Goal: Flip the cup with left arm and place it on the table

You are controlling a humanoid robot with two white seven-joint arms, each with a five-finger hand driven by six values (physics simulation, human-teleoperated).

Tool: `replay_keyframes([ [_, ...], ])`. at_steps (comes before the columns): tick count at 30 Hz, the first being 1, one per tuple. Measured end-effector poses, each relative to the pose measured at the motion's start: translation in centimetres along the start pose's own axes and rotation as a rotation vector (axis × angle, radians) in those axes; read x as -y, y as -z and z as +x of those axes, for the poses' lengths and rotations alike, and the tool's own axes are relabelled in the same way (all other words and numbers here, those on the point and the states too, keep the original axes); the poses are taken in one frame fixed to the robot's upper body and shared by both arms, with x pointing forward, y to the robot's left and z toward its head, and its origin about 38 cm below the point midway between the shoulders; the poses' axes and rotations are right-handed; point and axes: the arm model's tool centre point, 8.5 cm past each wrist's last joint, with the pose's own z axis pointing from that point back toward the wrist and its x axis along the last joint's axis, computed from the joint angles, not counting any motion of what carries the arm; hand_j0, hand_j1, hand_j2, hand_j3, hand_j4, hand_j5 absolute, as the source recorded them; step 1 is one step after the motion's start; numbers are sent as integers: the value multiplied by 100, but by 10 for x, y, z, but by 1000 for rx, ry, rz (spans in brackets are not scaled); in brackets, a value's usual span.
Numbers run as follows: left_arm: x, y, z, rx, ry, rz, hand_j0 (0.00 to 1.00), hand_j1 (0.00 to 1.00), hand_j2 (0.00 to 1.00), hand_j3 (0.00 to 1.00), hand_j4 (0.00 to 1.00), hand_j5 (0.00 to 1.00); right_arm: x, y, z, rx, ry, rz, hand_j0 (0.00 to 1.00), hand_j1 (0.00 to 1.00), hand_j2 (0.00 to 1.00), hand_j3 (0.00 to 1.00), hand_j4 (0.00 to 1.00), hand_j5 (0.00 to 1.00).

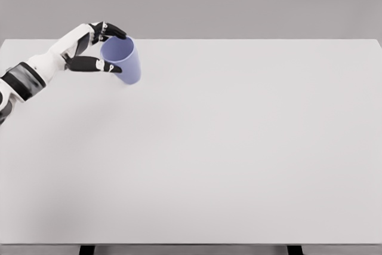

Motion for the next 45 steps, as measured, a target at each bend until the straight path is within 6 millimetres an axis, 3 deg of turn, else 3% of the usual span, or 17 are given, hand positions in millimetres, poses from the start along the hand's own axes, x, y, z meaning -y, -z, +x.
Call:
replay_keyframes([
  [18,19,-9,-35,-156,16,-23,61,61,61,61,61,61,0,0,0,0,0,0,100,100,100,100,100,100],
  [19,18,-8,-35,-156,17,-22,63,63,63,63,63,63,0,0,0,0,0,0,100,100,100,100,100,100],
  [22,18,-9,-35,-156,20,-22,90,90,90,90,90,90,1,0,0,-1,0,-1,100,100,100,100,100,100],
  [24,18,-9,-34,-155,22,-20,97,97,97,97,97,97,1,0,0,-1,0,-1,100,100,100,100,100,100],
  [37,18,-13,-37,-160,21,-22,100,100,100,100,100,100,1,0,0,-1,0,-1,100,100,100,100,100,100],
  [39,20,-14,-33,-144,24,-31,100,100,100,100,100,100,0,0,0,0,0,0,100,100,100,100,100,100],
  [42,8,-32,-12,-82,70,-43,100,100,100,100,100,100,1,0,0,-1,0,-1,100,100,100,100,100,100],
  [45,17,-53,1,4,81,-121,100,100,100,100,100,100,1,0,0,-1,0,-1,100,100,100,100,100,100],
])
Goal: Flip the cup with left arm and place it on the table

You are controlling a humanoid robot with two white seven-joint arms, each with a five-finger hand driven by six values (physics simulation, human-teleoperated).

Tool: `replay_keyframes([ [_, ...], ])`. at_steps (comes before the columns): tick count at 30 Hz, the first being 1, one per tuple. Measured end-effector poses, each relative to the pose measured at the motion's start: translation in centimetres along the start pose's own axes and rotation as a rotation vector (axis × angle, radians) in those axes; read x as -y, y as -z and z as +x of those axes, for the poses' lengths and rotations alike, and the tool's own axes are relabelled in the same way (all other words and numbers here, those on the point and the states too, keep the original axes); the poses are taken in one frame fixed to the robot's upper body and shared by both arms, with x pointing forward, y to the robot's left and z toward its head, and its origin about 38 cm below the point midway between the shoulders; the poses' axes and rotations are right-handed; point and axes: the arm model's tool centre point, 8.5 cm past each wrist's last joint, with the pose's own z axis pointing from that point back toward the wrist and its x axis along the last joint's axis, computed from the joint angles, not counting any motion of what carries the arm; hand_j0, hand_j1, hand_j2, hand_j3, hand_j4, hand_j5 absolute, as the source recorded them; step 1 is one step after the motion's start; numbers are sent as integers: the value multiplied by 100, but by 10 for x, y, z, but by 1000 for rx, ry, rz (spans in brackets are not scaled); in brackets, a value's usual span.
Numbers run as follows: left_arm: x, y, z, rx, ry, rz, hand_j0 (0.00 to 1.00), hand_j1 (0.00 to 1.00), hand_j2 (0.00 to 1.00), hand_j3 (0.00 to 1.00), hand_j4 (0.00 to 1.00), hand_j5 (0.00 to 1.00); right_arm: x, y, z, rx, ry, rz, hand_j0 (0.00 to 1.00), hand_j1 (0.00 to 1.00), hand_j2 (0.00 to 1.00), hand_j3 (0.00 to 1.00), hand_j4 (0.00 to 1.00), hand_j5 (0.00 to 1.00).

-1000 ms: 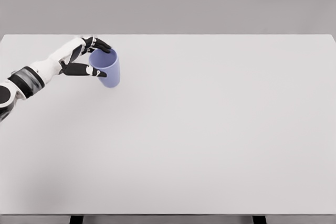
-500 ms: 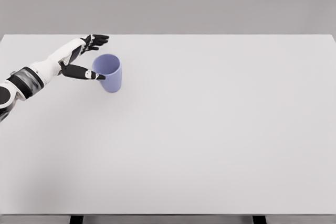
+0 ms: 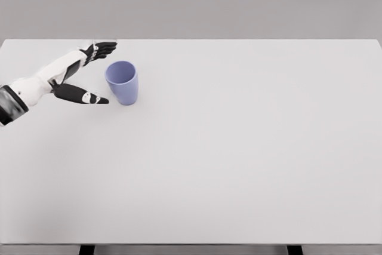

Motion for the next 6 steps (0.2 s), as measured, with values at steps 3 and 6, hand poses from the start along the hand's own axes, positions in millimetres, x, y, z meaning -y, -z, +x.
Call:
replay_keyframes([
  [3,31,-31,13,145,0,-219,100,100,100,100,100,100,-1,0,0,1,0,1,100,100,100,100,100,100],
  [6,17,-47,38,243,79,-304,100,100,100,100,100,100,-1,0,0,1,0,1,100,100,100,100,100,100],
])
